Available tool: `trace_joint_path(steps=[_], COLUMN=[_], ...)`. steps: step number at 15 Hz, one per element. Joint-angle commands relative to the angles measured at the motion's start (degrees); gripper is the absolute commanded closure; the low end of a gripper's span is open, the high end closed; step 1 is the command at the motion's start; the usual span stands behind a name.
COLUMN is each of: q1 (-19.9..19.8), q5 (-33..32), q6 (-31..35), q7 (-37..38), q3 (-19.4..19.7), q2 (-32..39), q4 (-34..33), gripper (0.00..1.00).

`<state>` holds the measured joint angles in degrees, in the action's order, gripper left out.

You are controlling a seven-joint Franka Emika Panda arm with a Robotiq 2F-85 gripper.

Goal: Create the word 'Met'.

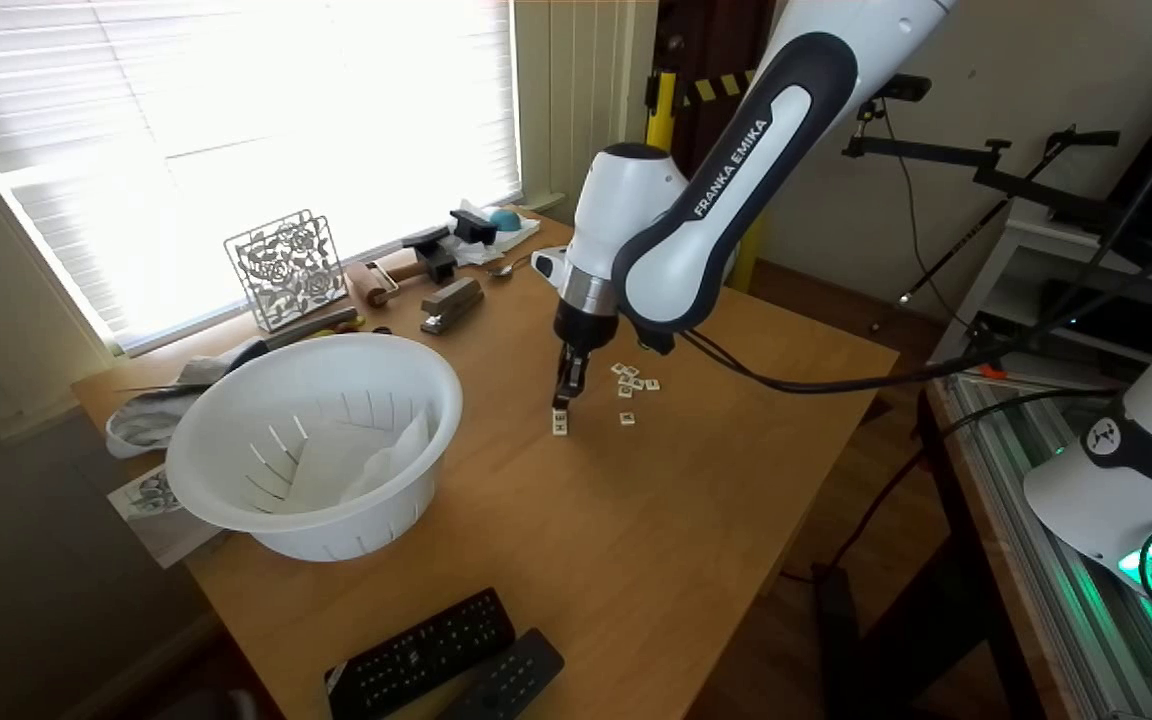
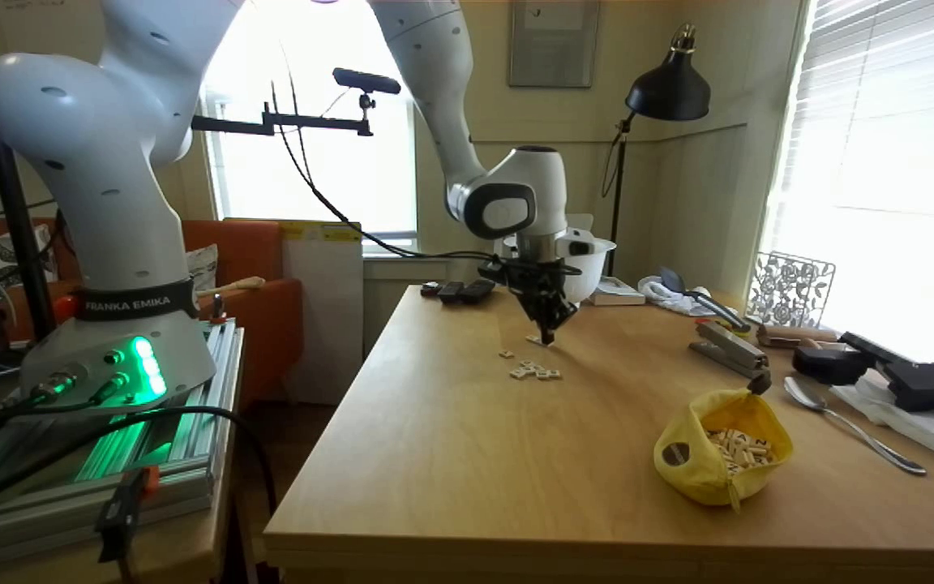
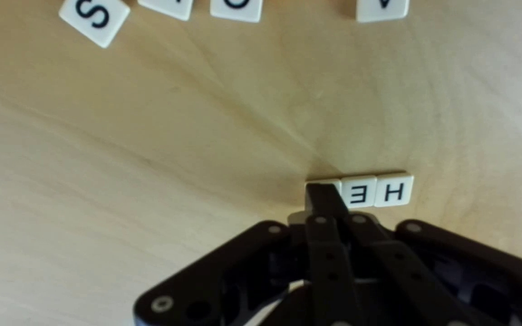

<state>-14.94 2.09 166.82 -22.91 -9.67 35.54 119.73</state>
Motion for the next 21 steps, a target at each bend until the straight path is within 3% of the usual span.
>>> trace_joint_path(steps=[1, 21], q1=[1.3, 2.6], q5=[-1.4, -1.0], q6=[0.0, -2.0], q7=[1.7, 1.7], q3=[1.1, 1.1], q2=[-1.2, -5.1], q4=[1.4, 3.6], gripper=[1.00, 1.00])
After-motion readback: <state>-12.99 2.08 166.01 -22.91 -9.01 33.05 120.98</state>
